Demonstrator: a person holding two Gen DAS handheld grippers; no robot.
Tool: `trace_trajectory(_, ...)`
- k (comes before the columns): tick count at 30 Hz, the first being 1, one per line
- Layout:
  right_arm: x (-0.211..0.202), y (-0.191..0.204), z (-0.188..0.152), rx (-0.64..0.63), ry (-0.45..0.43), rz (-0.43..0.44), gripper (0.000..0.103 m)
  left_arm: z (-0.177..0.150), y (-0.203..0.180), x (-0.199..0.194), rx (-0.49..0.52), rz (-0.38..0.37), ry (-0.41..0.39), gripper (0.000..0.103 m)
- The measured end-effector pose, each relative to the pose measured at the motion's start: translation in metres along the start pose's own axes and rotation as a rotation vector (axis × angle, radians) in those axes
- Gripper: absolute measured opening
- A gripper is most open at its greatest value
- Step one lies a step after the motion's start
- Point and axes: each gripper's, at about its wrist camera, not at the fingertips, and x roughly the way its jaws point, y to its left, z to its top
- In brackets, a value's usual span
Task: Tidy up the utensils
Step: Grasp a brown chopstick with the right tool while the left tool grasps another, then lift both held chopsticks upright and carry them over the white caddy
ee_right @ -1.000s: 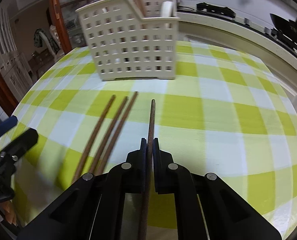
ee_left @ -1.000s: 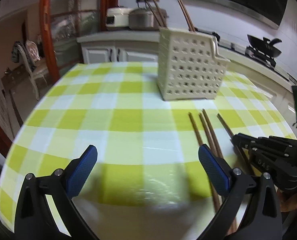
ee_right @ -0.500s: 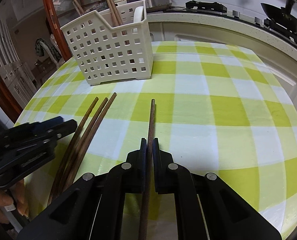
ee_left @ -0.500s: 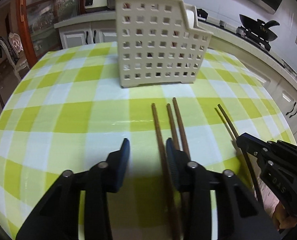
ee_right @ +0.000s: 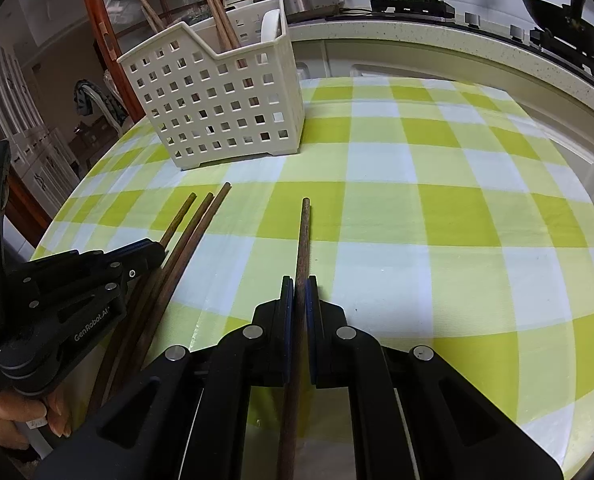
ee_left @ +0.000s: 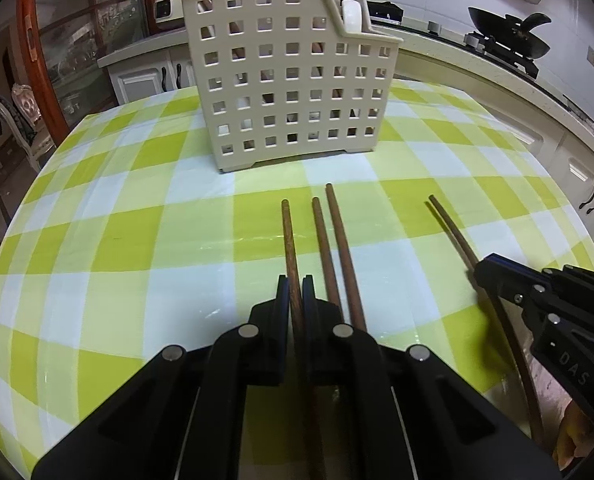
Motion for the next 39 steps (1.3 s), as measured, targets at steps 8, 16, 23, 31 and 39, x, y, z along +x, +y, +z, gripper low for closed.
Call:
trace_trajectory(8,-0.008,0.005,0.003,-0.010,-0.025,-0.003,0.006,0.000,0.009,-0.016,-0.029,-0.032,-0.037,0.006)
trace_trajectory(16,-0.039,0.021,0.013,-0.039,-0.119,0.025,0.006,0.004,0.021,-0.068,-0.047,-0.056,-0.155,0.006)
trace_trajectory(23,-0.069,0.039,0.018,-0.078,-0.205,0.034,0.006,0.001,0.027,-0.111,-0.047,-0.064,-0.249,0.006)
trace_trajectory(31,-0.094,0.052,0.020,-0.113,-0.272,0.025,0.006,-0.005,0.033,-0.144,-0.045,-0.060,-0.320,0.006)
trace_trajectory(39,-0.113,0.060,0.020,-0.141,-0.319,0.017,0.006,-0.008,0.032,-0.166,-0.037,-0.060,-0.364,0.006)
